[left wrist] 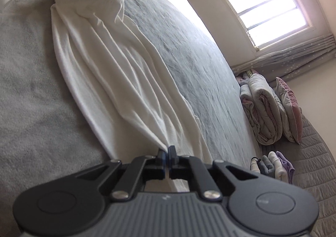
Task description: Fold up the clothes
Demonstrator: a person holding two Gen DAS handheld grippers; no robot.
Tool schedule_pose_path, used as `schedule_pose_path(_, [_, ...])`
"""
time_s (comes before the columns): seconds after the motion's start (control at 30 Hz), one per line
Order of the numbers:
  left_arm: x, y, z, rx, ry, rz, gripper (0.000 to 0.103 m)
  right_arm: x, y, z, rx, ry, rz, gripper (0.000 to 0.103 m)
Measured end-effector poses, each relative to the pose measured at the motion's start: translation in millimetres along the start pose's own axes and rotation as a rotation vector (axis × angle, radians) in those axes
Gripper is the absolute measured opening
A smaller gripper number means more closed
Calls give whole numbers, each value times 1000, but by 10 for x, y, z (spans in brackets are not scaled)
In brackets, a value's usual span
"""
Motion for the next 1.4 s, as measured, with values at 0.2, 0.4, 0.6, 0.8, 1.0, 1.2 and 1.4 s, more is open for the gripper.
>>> schedule_pose_path(0.2, [-35,12,5,-12,5,-25,2,117,137,56,-61,-15,-36,42])
schedule_pose_path(0.4, [-64,11,33,-13,-9,-27,2,20,113,82,-76,-43,-51,10])
schedule_pose_path(0.6, [-138,191,125,-49,-74,32,6,-77,89,107,-90,-72,-66,0])
schedule_pose_path(0.8, [-348,499,497,-149,-214,64,13,-176,66,132,-105,-100,-82,0])
schedule_pose_path(1.0, [-573,700,858,-234,-338,134,12,-235,-43,150,-71,-115,-60,0])
schedule_pose_path(1.2, [-637,761,1035,-285,-351,152,11,-271,-109,187,-25,-122,-46,0])
schedule_pose_path(1.4, [-730,690,1149,-221,-398,139,2,-342,-132,201,-9,-142,-40,0])
Point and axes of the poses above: each gripper's, at about its wrist camera, not at the fingertips, and x roughly the way its jaws point, y to its left, z to its top, the point moved 9 cm from there along x, roughly the way its jaws point, and after that the axes turned 12 degrees about y, right-handed, at the moved point
